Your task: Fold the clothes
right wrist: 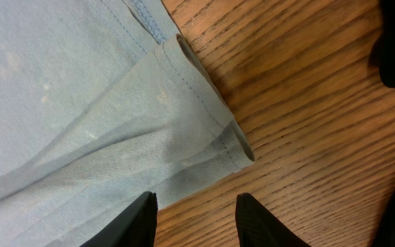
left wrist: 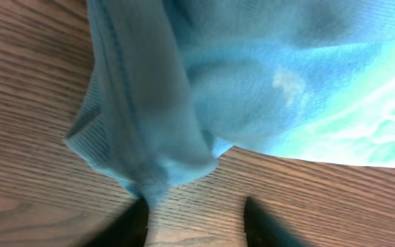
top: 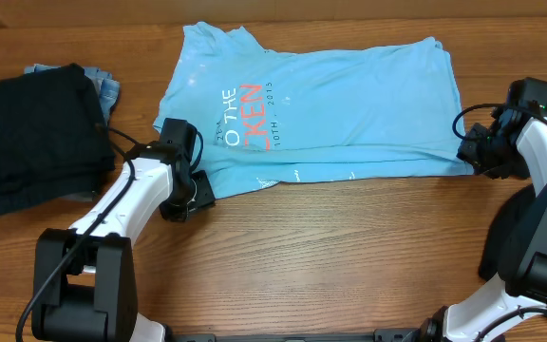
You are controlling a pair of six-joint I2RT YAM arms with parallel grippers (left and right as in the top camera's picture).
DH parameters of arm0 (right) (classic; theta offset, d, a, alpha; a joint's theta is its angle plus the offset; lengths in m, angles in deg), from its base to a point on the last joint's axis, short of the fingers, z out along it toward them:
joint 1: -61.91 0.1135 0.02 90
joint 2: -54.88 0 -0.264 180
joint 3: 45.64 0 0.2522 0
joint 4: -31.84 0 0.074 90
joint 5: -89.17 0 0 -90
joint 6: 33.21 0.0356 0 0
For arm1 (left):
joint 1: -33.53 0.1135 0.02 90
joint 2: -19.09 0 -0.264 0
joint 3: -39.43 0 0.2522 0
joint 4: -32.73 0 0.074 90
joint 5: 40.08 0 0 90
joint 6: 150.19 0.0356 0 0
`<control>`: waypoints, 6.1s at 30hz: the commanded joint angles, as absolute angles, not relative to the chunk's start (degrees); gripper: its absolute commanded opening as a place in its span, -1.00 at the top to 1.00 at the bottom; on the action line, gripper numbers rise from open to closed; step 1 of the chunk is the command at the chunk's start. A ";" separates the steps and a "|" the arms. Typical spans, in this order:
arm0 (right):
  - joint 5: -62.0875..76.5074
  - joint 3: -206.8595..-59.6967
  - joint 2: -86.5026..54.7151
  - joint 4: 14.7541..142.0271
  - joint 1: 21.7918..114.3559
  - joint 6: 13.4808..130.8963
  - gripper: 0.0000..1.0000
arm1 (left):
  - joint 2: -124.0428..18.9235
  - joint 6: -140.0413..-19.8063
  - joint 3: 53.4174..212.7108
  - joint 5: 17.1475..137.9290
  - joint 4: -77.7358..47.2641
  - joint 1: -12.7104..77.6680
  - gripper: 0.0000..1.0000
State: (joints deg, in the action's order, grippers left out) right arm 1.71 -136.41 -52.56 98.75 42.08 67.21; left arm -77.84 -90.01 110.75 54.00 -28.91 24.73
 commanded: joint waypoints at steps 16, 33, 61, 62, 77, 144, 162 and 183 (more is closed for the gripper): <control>6.76 -130.75 -52.62 93.40 42.03 65.28 0.21 | -77.97 -89.75 110.33 42.48 -33.04 24.88 -0.10; 5.67 -124.57 -52.62 83.12 42.03 65.30 0.20 | -77.99 -88.87 110.33 42.06 -29.08 24.88 -0.54; 6.74 -122.40 -60.06 81.09 42.03 65.72 0.22 | -78.14 -86.99 109.44 28.01 -32.36 27.77 0.92; 6.74 -122.40 -60.06 81.24 42.01 65.70 0.22 | -78.14 -87.02 109.44 27.01 -32.12 29.10 0.92; 8.05 -133.84 -58.81 89.64 42.05 65.70 0.22 | -78.12 -86.99 109.59 28.69 -32.12 33.23 0.61; 14.43 -143.67 -61.32 99.87 41.29 59.62 0.10 | -82.86 -79.06 115.21 49.54 -22.31 28.99 0.04; -0.39 -132.11 -65.69 109.74 41.20 66.27 0.07 | -89.60 -79.02 110.05 44.91 -35.42 29.15 0.12; 6.50 -152.70 -47.82 116.37 40.11 63.64 -0.13 | -54.97 -79.21 116.50 47.05 -36.58 29.74 -0.33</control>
State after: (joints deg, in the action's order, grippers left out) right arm 1.69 -148.35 -51.01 116.74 39.82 66.64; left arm -63.19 -79.54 111.36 48.05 -38.00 30.11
